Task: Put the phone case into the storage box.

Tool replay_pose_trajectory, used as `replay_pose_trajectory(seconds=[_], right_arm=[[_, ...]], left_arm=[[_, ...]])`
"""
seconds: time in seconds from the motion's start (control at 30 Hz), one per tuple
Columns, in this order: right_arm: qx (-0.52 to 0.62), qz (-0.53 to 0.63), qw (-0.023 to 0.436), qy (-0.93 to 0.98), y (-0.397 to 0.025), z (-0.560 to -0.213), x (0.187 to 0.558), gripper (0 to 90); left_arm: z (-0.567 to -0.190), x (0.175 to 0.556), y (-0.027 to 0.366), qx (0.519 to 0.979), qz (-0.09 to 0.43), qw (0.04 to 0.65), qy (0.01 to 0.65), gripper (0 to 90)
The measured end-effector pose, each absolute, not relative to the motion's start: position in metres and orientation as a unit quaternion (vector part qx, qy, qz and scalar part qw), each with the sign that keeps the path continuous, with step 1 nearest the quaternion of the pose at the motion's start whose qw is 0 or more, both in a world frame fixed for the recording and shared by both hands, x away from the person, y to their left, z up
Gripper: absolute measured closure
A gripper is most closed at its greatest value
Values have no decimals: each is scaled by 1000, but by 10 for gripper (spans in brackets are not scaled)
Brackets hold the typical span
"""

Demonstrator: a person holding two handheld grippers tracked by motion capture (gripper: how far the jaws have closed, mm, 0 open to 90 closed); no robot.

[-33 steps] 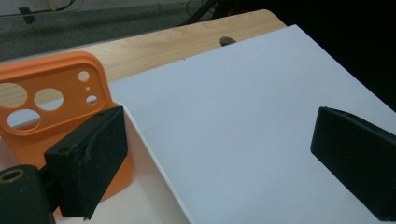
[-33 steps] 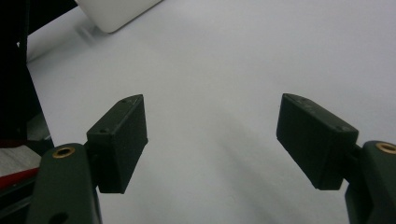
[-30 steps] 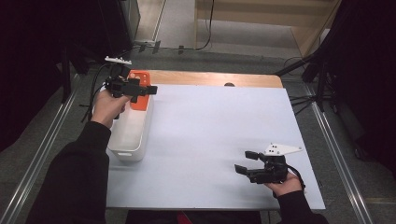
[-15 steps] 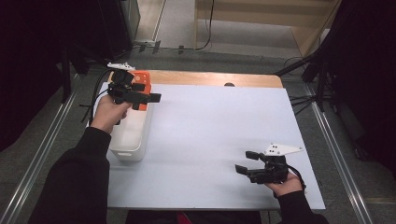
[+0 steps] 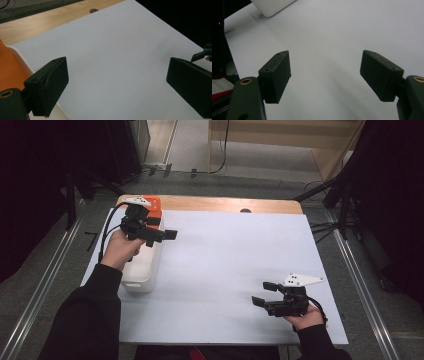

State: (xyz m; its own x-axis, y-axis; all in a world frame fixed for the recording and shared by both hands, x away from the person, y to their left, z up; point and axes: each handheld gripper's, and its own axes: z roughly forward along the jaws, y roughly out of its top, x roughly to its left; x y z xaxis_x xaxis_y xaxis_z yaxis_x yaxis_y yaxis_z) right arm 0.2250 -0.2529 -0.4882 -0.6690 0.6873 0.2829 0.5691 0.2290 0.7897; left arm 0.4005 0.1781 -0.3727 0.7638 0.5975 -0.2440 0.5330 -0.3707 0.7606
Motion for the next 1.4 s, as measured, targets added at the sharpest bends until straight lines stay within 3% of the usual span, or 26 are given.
replay_pose_trajectory(seconds=[1.4], right_arm=[[399, 470, 63, 785, -249, -488, 225, 232]], left_arm=[[-389, 333, 187, 822, 18, 479, 307, 61]])
